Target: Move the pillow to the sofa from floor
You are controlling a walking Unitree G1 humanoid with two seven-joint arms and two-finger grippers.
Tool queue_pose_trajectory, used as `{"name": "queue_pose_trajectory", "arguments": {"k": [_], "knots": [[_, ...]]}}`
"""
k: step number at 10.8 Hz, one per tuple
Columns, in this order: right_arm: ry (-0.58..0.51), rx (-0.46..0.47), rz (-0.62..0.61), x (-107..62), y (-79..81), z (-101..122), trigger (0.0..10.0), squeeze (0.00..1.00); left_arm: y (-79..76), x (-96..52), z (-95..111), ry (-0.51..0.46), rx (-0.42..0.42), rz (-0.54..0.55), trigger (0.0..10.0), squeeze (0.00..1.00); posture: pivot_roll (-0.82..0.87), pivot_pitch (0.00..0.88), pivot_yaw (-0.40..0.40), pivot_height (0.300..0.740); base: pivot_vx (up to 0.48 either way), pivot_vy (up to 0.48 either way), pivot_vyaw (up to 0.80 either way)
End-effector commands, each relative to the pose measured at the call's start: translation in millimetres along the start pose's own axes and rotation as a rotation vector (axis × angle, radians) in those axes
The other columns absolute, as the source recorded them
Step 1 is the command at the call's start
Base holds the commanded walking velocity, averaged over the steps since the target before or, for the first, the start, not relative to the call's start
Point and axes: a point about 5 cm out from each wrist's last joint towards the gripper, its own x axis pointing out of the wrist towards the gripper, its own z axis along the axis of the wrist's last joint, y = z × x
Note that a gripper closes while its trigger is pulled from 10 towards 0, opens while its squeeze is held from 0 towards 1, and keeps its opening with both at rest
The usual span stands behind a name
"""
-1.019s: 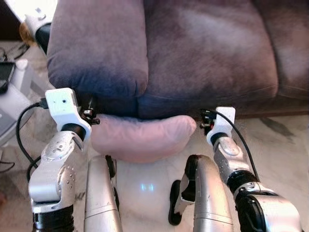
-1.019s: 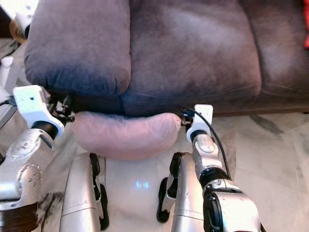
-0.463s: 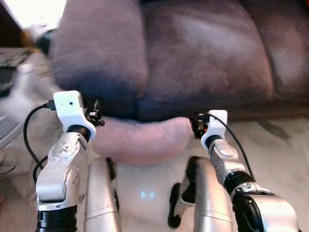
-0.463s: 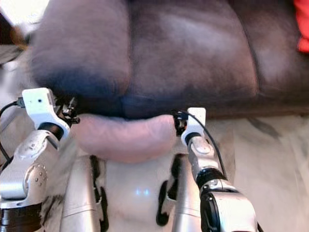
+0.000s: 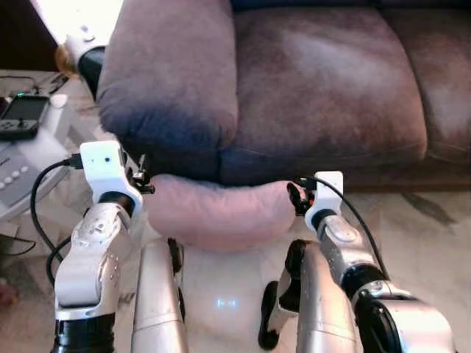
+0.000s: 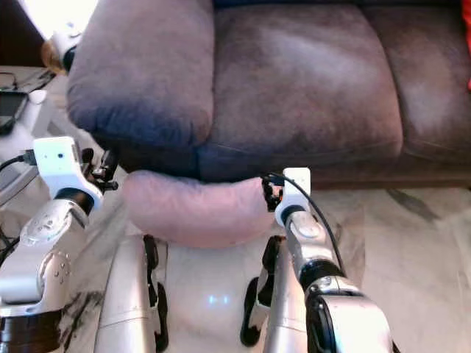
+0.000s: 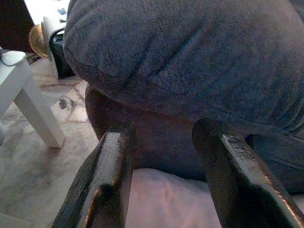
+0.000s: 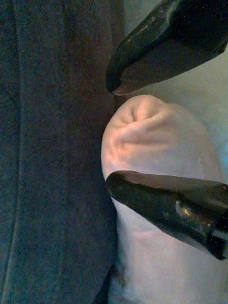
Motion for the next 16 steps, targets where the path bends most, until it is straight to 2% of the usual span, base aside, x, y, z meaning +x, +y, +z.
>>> {"name": "queue_pose_trajectory", "arguments": {"k": [1, 2, 7, 11, 14, 16], "knots": [[0.038, 0.006, -0.002, -2.9, 1.6, -11, 10.0, 0.00, 3.5, -0.7, -4, 0.008, 0.013, 0.016, 10.0, 0.00, 0.20, 0.306, -0.039, 0.526, 0.000, 0.000, 0.46], [0.039, 0.042, -0.016, -3.0, 0.5, -12, 10.0, 0.00, 3.6, -0.5, -4, 0.007, 0.014, 0.015, 10.0, 0.00, 0.20, 0.309, -0.039, 0.526, 0.000, 0.000, 0.00], [0.061, 0.031, -0.005, -6.0, 2.6, -21, 10.0, 0.00, 1.2, 0.2, -2, 0.003, 0.014, 0.005, 10.0, 0.00, 0.20, 0.317, -0.037, 0.526, 0.000, 0.000, 0.00], [0.060, -0.004, 0.003, -6.6, 3.0, -22, 10.0, 0.00, 0.8, 0.0, -2, 0.000, 0.010, 0.004, 10.0, 0.00, 0.19, 0.322, -0.037, 0.526, 0.262, 0.000, 0.16], [0.052, 0.015, -0.006, -7.9, 1.0, -23, 10.0, 0.00, 0.4, 0.3, -1, -0.001, 0.010, 0.002, 10.0, 0.00, 0.19, 0.327, -0.036, 0.526, 0.274, 0.000, 0.00], [0.057, 0.018, -0.013, -9.2, -0.1, -26, 10.0, 0.00, -2.1, 0.2, 0, -0.019, 0.008, -0.014, 10.0, 0.00, 0.19, 0.330, -0.035, 0.526, 0.000, 0.000, 0.00]]}}
